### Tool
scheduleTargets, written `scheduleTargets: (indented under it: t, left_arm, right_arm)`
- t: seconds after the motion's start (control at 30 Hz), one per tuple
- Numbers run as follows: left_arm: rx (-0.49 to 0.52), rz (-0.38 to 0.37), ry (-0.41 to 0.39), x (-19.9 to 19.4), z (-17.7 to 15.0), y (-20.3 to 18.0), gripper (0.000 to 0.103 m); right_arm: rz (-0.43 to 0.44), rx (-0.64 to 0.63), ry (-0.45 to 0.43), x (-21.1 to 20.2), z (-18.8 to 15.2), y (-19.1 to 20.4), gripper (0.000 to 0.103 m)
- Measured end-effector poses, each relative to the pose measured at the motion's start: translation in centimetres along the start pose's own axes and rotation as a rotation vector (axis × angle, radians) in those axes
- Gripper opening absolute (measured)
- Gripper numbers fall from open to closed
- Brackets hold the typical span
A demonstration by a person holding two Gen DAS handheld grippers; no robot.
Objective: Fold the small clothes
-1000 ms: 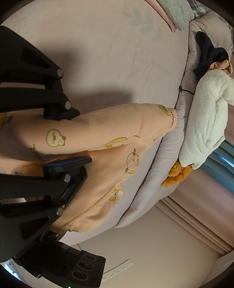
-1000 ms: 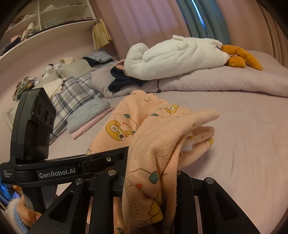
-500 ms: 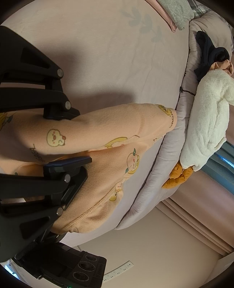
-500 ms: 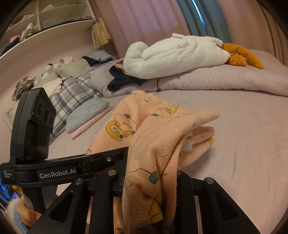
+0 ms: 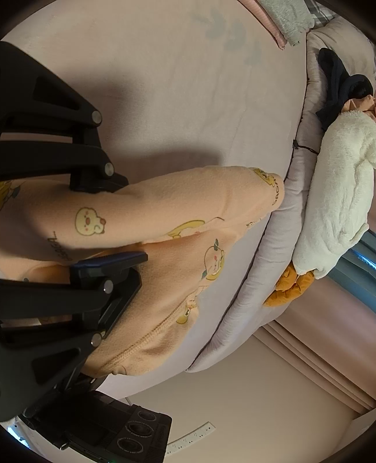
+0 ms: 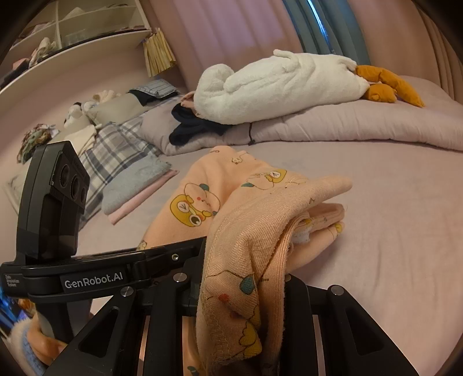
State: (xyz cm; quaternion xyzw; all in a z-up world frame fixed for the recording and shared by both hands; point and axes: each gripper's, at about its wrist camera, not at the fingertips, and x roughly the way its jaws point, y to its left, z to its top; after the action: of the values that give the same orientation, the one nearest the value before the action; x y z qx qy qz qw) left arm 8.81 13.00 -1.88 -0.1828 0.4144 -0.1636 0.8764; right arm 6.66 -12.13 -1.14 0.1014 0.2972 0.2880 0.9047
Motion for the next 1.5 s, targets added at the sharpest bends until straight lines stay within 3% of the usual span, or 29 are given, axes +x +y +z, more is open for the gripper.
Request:
scheduleTargets:
  t: [0.57, 1.3, 1.5]
  left_arm:
    - [-0.034, 0.009, 0.029, 2.0, 0.9, 2.4, 0.031]
    - [-0.039, 0.058, 0.065, 3.2, 1.0, 3.5, 0.034]
    - [-0.051, 0.084, 0.075, 3.0, 1.2, 3.8, 0.035]
  right_arm:
    - [-0.001, 0.066, 0.020, 2.3, 0.0, -1.6, 0.027]
    - [-0.054, 0.052, 0.080, 4.0, -0.3, -2.2, 0.027]
    - [-0.045, 0.135, 0.138, 4.4, -0.7, -3.4, 0.027]
